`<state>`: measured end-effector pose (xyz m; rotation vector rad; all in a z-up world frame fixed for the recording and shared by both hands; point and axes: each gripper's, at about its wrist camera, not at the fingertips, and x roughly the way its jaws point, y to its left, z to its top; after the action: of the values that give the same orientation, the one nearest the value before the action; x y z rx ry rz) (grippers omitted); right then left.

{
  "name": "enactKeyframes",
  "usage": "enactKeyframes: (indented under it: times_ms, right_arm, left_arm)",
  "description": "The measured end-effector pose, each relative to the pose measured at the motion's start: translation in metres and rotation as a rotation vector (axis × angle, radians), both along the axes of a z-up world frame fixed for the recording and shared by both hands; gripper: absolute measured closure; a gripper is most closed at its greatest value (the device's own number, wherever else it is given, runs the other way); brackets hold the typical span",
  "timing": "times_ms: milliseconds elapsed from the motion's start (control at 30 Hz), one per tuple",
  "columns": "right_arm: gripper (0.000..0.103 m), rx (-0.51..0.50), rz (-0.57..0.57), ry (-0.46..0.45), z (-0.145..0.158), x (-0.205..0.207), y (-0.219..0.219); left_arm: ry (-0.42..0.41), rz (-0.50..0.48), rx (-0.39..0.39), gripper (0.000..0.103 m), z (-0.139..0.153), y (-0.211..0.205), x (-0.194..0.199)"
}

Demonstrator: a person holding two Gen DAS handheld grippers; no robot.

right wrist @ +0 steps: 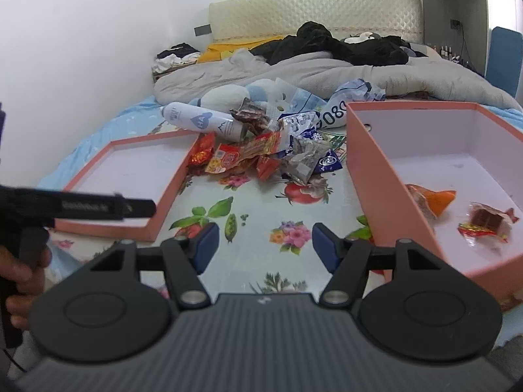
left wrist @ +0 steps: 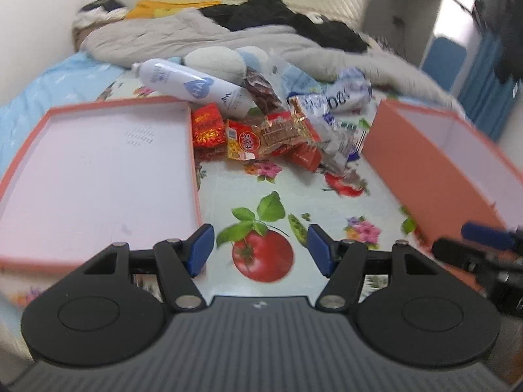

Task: Organize snacks
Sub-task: 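Grasp a red snack packet in the pile with the right tool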

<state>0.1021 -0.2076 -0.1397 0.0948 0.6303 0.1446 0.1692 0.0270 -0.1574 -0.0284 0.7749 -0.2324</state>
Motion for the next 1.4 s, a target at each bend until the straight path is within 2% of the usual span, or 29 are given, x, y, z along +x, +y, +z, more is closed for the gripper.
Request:
enactKeyframes:
  times_ms: [133, 300, 567, 667, 767, 1067, 1133, 1167, 1233, 1300, 1400]
  right_arm:
    - [0.041, 0.048, -0.016, 0.024, -0.007, 0.028, -0.001]
    - [0.048, 0.152, -0.025, 0.065, -0.019, 0.067, -0.005]
    - [0.054, 0.265, -0.079, 0.140, -0.047, 0.132, -0.013]
    - [0.058, 0.351, -0.089, 0.183, -0.059, 0.155, -0.017]
    - [0.059, 0.425, -0.101, 0.216, -0.069, 0.175, -0.020]
    - [0.065, 0.543, -0.119, 0.289, -0.096, 0.217, -0.024]
    - [0.071, 0.552, -0.119, 0.304, -0.101, 0.221, -0.023]
    - [0.074, 0.557, -0.119, 0.308, -0.103, 0.222, -0.023]
    - [0.079, 0.575, -0.119, 0.312, -0.106, 0.223, -0.024]
    - [0.083, 0.586, -0.114, 0.311, -0.106, 0.223, -0.024]
    - [0.086, 0.565, -0.105, 0.294, -0.099, 0.220, -0.023]
  left_arm:
    - [-0.004, -0.073, 0.091, 0.035, -0.013, -0.011, 0.031]
    - [-0.006, -0.117, 0.175, 0.036, -0.030, -0.020, 0.069]
    - [-0.017, -0.134, 0.199, 0.045, -0.045, -0.032, 0.131]
    - [-0.025, -0.152, 0.209, 0.047, -0.049, -0.040, 0.152]
    - [-0.039, -0.178, 0.251, 0.050, -0.056, -0.051, 0.168]
    - [-0.036, -0.227, 0.327, 0.066, -0.083, -0.070, 0.193]
    - [-0.036, -0.221, 0.335, 0.072, -0.088, -0.071, 0.196]
    - [-0.038, -0.215, 0.336, 0.074, -0.089, -0.070, 0.197]
    - [-0.036, -0.213, 0.332, 0.085, -0.090, -0.070, 0.198]
    - [-0.034, -0.208, 0.313, 0.092, -0.088, -0.067, 0.198]
    - [-0.040, -0.199, 0.288, 0.094, -0.082, -0.065, 0.195]
